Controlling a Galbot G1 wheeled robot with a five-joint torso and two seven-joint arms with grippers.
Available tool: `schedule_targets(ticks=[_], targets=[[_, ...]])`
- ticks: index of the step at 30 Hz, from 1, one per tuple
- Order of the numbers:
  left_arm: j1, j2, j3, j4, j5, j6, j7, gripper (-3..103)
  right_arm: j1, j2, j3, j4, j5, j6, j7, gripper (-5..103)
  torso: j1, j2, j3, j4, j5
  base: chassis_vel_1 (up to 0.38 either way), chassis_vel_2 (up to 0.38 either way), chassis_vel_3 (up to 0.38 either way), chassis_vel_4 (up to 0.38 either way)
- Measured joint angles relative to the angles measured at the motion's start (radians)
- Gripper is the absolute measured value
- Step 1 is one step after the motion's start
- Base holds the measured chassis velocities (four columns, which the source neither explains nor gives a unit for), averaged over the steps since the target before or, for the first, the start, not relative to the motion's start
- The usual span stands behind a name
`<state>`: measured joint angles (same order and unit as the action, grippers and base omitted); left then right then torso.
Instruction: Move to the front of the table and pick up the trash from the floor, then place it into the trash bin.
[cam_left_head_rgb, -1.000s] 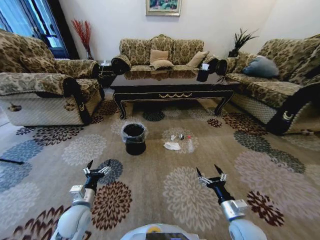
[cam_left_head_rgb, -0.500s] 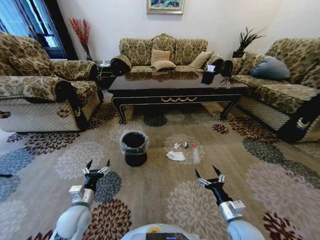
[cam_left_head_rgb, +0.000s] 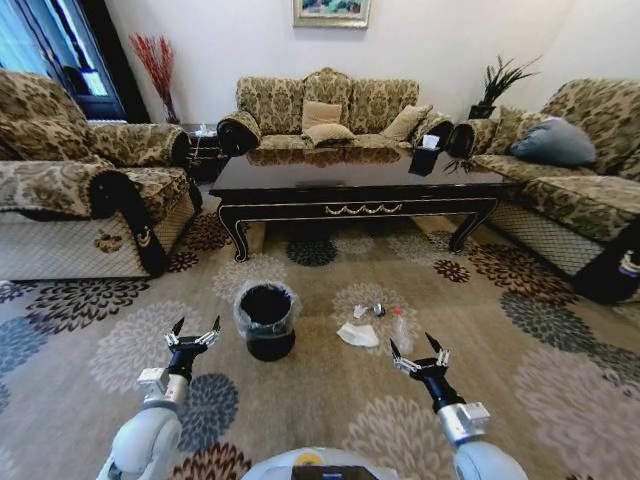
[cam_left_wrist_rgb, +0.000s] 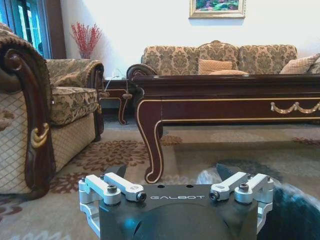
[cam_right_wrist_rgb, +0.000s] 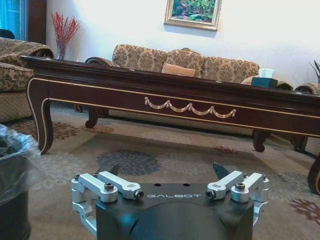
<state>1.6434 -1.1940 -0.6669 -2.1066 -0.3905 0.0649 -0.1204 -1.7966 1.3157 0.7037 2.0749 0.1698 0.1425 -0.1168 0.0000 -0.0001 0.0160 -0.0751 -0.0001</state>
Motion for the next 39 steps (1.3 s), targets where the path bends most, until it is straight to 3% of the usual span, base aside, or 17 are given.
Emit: schedule_targets(ticks=[3, 7, 9, 11, 12, 13, 14, 16, 18, 19, 22, 32, 39], targets=[[-0.011, 0.012, 0.012, -0.011, -0.014, 0.041, -0.013, 100, -0.003, 0.0, -0.002, 0.001, 0.001, -0.001, 0.008, 100, 0.0, 0.0, 0.0, -0.0003, -0.0001, -0.186, 0.171, 0.164, -0.17], [-0.024, 0.054, 0.033, -0.077, -0.037, 0.168, -0.073, 100, -0.001, -0.001, -0.008, 0.003, 0.006, -0.014, 0.025, 100, 0.0, 0.0, 0.0, 0.0, 0.0, -0.116, 0.134, 0.114, -0.106], [-0.03, 0.063, 0.034, -0.081, -0.038, 0.191, -0.085, 100, -0.001, -0.001, -0.009, 0.002, 0.005, -0.014, 0.026, 100, 0.0, 0.0, 0.0, -0.0001, 0.0, -0.06, 0.048, 0.061, -0.042], [-0.05, 0.09, 0.034, -0.095, -0.051, 0.272, -0.111, 100, -0.003, 0.001, -0.011, -0.002, -0.001, -0.014, 0.028, 100, 0.0, 0.0, 0.0, -0.0002, 0.0, 0.0, 0.0, 0.0, 0.0], [-0.05, 0.09, 0.034, -0.095, -0.051, 0.272, -0.111, 100, -0.003, 0.001, -0.011, -0.002, -0.001, -0.014, 0.028, 100, 0.0, 0.0, 0.0, -0.0002, 0.0, 0.0, 0.0, 0.0, 0.0], [-0.063, 0.11, 0.035, -0.109, -0.065, 0.352, -0.129, 100, -0.005, 0.002, -0.012, -0.003, -0.004, -0.013, 0.03, 100, 0.0, 0.0, 0.0, -0.0002, 0.0001, 0.0, 0.0, 0.0, 0.0], [-0.071, 0.118, 0.038, -0.113, -0.081, 0.39, -0.139, 100, -0.005, 0.003, -0.012, -0.004, -0.004, -0.013, 0.031, 100, 0.0, 0.0, 0.0, -0.0001, 0.0002, 0.0, 0.0, 0.0, 0.0], [-0.098, 0.143, 0.062, -0.116, -0.155, 0.472, -0.174, 100, -0.005, 0.002, -0.017, -0.006, -0.005, -0.013, 0.032, 100, 0.0, 0.0, 0.0, -0.0001, 0.0, 0.0, 0.0, 0.0, 0.0], [-0.104, 0.147, 0.068, -0.115, -0.169, 0.486, -0.181, 100, -0.004, 0.002, -0.018, -0.006, -0.005, -0.013, 0.032, 100, 0.0, 0.0, 0.0, -0.0002, 0.0, 0.0, 0.0, 0.0, 0.0], [-0.134, 0.161, 0.086, -0.104, -0.245, 0.547, -0.223, 100, 0.003, -0.002, -0.03, -0.008, -0.006, -0.014, 0.035, 100, 0.0, 0.0, 0.0, -0.0002, 0.0, 0.0, 0.0, 0.0, 0.0], [-0.177, 0.178, 0.109, -0.075, -0.374, 0.625, -0.293, 100, 0.015, -0.012, -0.048, -0.014, -0.005, -0.019, 0.04, 100, 0.0, 0.0, 0.0, -0.0001, 0.0001, 0.0, 0.0, 0.0, 0.0], [-0.356, 0.184, 0.224, 0.06, -0.595, 0.68, -0.389, 100, 0.008, -0.016, -0.046, -0.024, -0.002, -0.017, 0.041, 100, 0.0, 0.0, 0.0, -0.0006, 0.0, 0.0, 0.0, 0.0, 0.0], [-0.379, 0.177, 0.236, 0.117, -0.693, 0.679, -0.42, 100, 0.031, -0.023, -0.077, -0.046, -0.003, -0.022, 0.044, 100, 0.0, 0.0, 0.0, 0.0002, 0.0001, 0.0, 0.0, 0.0, 0.0]])
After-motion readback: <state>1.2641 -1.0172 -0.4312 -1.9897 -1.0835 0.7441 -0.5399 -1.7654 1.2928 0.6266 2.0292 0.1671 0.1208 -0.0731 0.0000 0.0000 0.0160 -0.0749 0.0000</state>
